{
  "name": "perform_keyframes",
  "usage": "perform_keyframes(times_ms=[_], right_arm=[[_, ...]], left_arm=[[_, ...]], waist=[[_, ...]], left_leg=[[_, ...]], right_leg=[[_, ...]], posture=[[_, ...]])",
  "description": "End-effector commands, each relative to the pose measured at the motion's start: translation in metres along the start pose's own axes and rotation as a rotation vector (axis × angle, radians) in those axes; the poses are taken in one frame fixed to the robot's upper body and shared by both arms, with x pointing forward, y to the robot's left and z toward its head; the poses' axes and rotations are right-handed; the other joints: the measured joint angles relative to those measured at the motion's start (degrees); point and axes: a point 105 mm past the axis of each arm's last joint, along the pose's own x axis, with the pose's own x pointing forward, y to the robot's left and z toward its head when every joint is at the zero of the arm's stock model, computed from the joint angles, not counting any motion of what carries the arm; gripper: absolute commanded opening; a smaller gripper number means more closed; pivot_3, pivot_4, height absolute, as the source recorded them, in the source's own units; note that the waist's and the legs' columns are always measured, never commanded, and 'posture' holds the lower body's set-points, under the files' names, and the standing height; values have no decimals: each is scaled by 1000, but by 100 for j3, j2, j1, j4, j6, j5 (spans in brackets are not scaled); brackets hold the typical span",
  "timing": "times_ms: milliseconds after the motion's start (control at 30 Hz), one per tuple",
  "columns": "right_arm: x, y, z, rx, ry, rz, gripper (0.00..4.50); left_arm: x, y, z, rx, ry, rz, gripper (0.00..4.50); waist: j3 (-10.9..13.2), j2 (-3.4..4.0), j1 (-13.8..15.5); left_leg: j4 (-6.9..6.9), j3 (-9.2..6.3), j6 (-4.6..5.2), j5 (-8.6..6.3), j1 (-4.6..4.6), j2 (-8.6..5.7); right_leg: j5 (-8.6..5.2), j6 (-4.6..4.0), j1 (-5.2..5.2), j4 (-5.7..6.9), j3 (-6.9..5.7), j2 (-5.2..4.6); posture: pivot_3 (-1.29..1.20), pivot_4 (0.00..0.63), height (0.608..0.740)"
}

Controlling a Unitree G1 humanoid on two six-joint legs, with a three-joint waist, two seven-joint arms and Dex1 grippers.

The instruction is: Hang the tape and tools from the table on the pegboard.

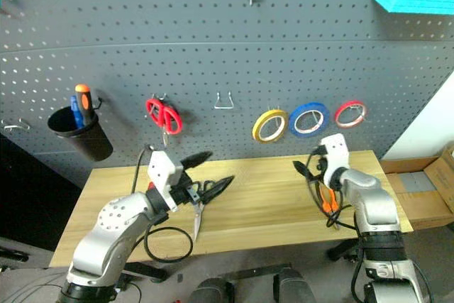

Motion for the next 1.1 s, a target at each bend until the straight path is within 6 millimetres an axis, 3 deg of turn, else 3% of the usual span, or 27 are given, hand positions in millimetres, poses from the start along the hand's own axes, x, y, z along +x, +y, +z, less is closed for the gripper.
perform_keyframes(times_ms=[33, 133, 233, 400, 567, 900, 1000, 1100], right_arm=[[-8, -33, -28, 27, 207, -181, 4460], [-14, -50, -46, -10, 331, -284, 4460], [-15, -51, -61, -75, 445, -283, 4460], [-12, -44, -56, -110, 458, -236, 4460], [-6, -39, -52, -158, 472, -204, 4460], [3, -41, -66, -179, 542, -224, 4460], [4, -40, -69, -146, 552, -219, 3893], [6, -37, -69, -136, 554, -204, 2912]], left_arm=[[0, -16, 0, -6, 42, -88, 4500], [-3, -27, -11, 7, 117, -145, 4500], [-6, -34, -8, -38, 105, -168, 4500], [-11, -45, -1, -127, 70, -191, 4500], [-16, -51, -6, -141, 92, -171, 4500], [-23, -56, -6, -149, 102, -136, 4500], [-25, -55, -6, -146, 104, -122, 4500], [-26, -55, -7, -148, 108, -119, 4500]], waist=[[46, -5, -20], [91, 0, -47], [144, 6, -88], [274, 0, -139], [410, -13, -130], [551, -23, -84], [558, -26, -75], [564, -29, -67]], left_leg=[[0, 0, 0, 0, 0, 0], [-2, 1, 3, 2, -3, 0], [-9, 3, 5, 1, -7, 0], [-8, 1, 6, 1, -9, 1], [-9, -2, 6, 1, -13, 2], [-15, -17, 10, -2, -32, 2], [-16, -17, 10, -2, -31, 2], [-20, -20, 10, -2, -31, 3]], right_leg=[[-1, -1, 0, -2, -1, 0], [-5, -6, -3, -2, 0, 0], [-5, -6, -7, -6, 1, 0], [-9, 1, -7, -8, 1, 0], [-11, 5, -10, -11, -2, 0], [-8, 0, -15, -27, -11, -6], [-8, 0, -15, -29, -11, -6], [-8, 0, -15, -32, -13, -6]], posture=[[-89, 218, 740], [-87, 216, 740], [-81, 232, 740], [-67, 262, 740], [-53, 286, 740], [-17, 301, 740], [-12, 303, 740], [-10, 307, 740]])
